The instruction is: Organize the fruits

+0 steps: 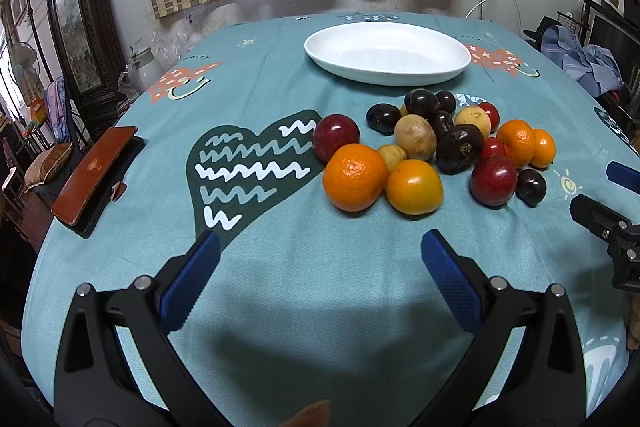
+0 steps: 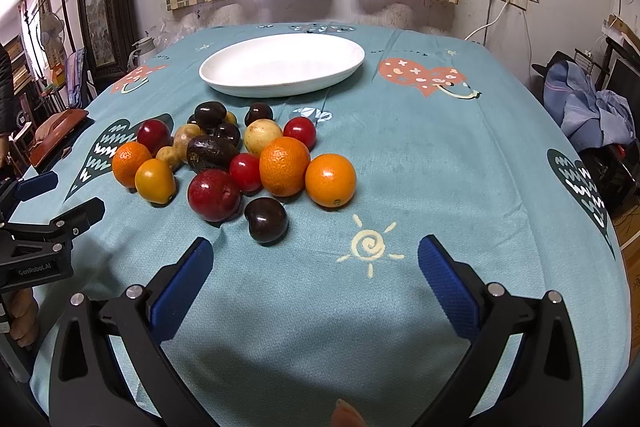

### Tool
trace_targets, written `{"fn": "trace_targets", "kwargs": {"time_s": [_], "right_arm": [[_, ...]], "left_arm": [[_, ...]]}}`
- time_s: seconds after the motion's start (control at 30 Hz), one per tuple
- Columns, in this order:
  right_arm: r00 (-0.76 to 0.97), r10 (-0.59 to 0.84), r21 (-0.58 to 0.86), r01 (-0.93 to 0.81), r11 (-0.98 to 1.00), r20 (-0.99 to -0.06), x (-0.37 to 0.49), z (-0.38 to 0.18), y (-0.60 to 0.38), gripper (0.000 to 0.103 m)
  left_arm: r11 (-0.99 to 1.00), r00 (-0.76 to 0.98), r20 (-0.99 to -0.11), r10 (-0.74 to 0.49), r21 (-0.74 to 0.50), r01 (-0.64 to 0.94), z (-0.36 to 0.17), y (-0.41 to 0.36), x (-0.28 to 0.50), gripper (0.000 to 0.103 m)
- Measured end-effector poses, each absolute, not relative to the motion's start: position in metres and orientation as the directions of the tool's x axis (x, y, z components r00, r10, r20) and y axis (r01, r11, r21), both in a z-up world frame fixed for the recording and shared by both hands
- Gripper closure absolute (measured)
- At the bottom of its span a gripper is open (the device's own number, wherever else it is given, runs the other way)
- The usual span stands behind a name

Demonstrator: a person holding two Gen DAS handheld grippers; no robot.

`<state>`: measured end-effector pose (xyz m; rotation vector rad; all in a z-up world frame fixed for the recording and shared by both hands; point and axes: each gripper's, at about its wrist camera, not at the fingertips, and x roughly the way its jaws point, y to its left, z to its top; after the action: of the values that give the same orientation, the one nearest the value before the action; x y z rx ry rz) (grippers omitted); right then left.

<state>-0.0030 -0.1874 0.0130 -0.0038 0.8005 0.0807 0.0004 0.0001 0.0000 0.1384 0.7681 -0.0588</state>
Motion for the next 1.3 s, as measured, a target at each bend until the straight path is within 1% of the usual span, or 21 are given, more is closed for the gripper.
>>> {"fn": "trace_targets", "kwargs": {"time_s": [0.83, 0.9, 1.3], "right_arm": [[0.694, 0.078, 0.032, -0.079, 0.996, -0.715, -0.005, 0.015, -0.189, 0.001], [0.698, 0.077, 0.03, -0.079, 0.996, -0.712, -0.006, 0.016, -0.191, 0.001], [0.696, 0.084, 0.043, -0.076, 0.996, -0.713, -0.005, 0.015, -0.189, 0.001]], "left_arm": [[0.989, 0.714, -0.7, -0.002, 0.102, 0.103, 0.0, 0.0, 0.001, 0.002], [0.99, 0.714, -0.7, -0.003, 0.101, 0.103, -0.015, -0.002, 0.0, 0.002], [0.989, 0.713, -0.701, -0.002, 0.103, 0.104, -0.015, -0.002, 0.001, 0.002]]}}
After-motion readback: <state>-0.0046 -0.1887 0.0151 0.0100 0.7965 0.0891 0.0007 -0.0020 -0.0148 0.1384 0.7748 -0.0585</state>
